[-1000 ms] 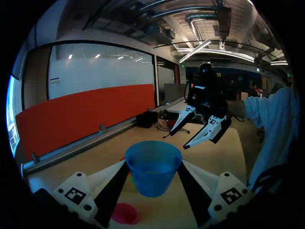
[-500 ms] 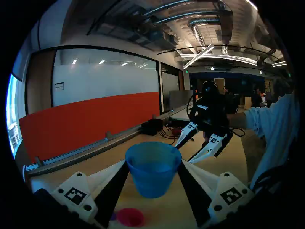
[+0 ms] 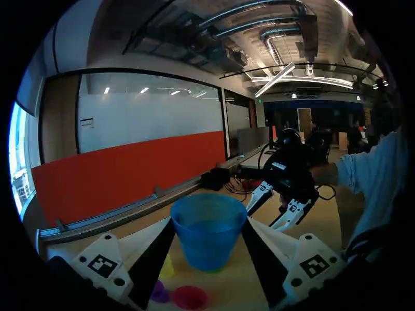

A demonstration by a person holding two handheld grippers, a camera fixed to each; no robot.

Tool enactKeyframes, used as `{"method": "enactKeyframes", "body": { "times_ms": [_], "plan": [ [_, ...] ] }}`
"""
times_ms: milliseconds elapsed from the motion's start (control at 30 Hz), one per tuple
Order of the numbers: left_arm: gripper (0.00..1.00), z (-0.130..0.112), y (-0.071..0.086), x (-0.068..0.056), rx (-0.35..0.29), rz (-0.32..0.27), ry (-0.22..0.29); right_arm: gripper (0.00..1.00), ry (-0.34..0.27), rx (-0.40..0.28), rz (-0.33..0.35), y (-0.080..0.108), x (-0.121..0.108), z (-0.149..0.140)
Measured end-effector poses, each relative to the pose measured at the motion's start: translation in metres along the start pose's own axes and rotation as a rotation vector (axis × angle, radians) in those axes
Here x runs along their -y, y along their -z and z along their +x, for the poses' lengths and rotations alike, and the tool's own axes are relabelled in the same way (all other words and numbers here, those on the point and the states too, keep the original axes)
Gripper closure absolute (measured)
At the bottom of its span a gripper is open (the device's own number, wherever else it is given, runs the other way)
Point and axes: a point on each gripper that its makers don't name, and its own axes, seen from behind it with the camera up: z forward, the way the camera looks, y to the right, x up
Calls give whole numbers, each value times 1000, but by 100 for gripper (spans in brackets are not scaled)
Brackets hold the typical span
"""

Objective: Pour water

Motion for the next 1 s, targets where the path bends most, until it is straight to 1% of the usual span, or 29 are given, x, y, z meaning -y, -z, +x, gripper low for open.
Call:
{"method": "enactKeyframes", "body": {
  "times_ms": [367, 567, 1000],
  "plan": [
    [14, 5, 6, 11, -5, 32, -7, 0, 19, 16, 14, -25, 3, -7],
    [14, 5, 10, 18, -7, 47, -6, 0, 10, 23, 17, -39, 2, -12],
    [14, 5, 15, 28, -1, 71, -13, 0, -5, 27, 30, -69, 0, -15]
  ]
}}
